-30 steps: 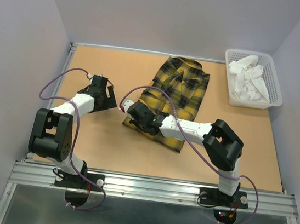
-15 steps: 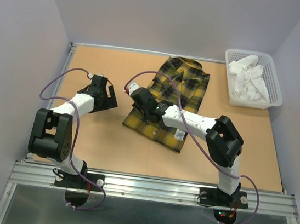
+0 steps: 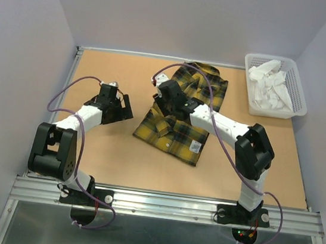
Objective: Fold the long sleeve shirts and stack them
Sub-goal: Fold the shirt
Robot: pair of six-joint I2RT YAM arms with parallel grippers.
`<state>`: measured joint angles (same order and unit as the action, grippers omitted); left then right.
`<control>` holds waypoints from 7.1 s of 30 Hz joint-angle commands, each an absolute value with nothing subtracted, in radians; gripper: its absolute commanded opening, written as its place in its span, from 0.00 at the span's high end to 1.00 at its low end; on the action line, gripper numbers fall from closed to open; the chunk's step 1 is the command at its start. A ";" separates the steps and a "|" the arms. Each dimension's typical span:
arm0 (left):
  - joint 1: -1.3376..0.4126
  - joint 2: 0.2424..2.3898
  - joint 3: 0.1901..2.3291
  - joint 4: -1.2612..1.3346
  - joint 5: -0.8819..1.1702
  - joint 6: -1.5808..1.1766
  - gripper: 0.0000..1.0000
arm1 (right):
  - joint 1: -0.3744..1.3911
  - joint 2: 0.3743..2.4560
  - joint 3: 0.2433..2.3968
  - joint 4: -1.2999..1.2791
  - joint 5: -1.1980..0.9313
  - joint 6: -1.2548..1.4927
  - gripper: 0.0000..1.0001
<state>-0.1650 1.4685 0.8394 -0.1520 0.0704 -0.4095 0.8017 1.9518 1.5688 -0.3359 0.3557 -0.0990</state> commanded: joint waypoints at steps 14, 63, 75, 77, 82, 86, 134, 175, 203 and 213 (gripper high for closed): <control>-0.354 1.562 0.792 -0.080 0.158 -0.574 0.17 | 0.969 1.982 1.513 -0.327 0.489 -0.160 0.12; -0.373 1.594 0.807 -0.117 0.112 -0.575 1.00 | 0.759 1.858 1.536 -0.342 0.248 -0.031 0.14; -0.373 1.585 0.805 -0.135 0.095 -0.568 1.00 | 0.700 1.999 1.467 -0.313 0.419 -0.041 0.13; -0.373 1.580 0.802 -0.135 0.094 -0.566 1.00 | 0.648 2.020 1.473 -0.305 0.423 -0.022 0.14; -0.373 1.572 0.796 -0.135 0.089 -0.555 1.00 | 0.595 1.999 1.525 -0.307 0.465 -0.026 0.14; -0.374 1.565 0.796 -0.124 0.092 -0.551 1.00 | 0.612 1.939 1.555 -0.310 0.361 -0.034 0.15; -0.387 1.439 0.859 -0.179 0.038 -0.526 0.81 | 0.589 2.004 1.740 -0.252 0.328 -0.068 0.11; -0.586 1.798 1.005 0.045 0.134 -0.488 0.80 | 0.540 1.786 0.810 0.360 -0.614 0.667 0.76; -0.517 1.584 0.818 -0.012 0.178 -0.540 0.80 | 0.555 1.766 0.799 0.278 -0.839 0.618 0.71; -0.413 1.669 0.747 -0.011 0.166 -0.571 0.94 | 0.505 1.850 0.675 0.278 -0.764 0.555 0.76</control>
